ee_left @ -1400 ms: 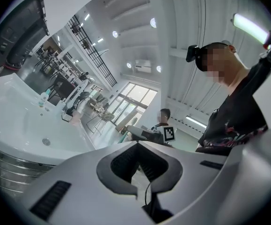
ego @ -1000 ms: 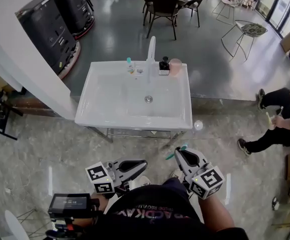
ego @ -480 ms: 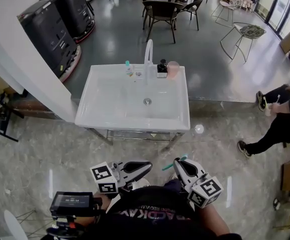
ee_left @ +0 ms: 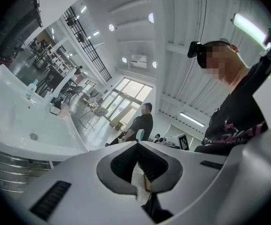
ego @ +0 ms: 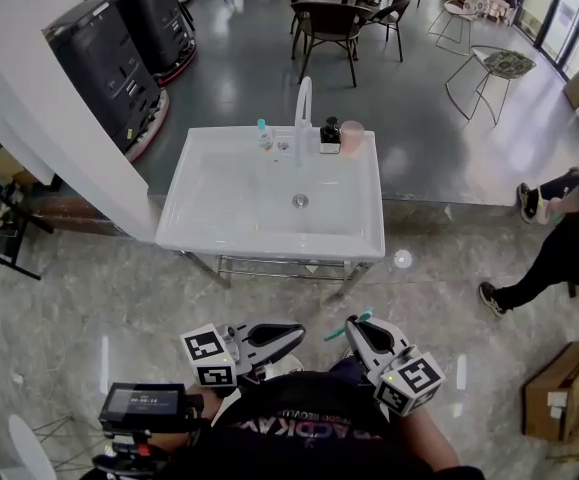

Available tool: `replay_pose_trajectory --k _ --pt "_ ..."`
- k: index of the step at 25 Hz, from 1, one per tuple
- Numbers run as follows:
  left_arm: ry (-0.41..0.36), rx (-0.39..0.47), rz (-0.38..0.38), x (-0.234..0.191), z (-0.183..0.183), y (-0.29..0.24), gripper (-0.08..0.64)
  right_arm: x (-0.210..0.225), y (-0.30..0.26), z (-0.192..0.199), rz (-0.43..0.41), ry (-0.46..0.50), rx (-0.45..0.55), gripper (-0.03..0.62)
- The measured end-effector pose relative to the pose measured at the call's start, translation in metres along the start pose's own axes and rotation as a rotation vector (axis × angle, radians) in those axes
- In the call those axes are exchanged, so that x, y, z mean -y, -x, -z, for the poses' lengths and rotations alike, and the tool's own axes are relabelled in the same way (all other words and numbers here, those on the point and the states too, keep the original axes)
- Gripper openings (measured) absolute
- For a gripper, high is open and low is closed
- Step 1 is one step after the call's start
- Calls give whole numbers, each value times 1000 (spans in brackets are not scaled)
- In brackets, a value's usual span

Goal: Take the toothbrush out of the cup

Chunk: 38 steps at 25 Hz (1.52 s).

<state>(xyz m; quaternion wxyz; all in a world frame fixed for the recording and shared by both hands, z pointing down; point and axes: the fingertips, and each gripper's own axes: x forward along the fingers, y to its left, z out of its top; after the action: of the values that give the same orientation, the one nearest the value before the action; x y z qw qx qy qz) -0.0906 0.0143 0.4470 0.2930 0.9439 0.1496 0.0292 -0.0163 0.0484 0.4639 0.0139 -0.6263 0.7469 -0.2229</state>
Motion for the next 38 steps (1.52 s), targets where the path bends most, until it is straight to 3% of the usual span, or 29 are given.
replay_pose_trajectory --k 38 --pt "3 23 -27 -2 1 18 8 -9 -12 0 -24 22 0 26"
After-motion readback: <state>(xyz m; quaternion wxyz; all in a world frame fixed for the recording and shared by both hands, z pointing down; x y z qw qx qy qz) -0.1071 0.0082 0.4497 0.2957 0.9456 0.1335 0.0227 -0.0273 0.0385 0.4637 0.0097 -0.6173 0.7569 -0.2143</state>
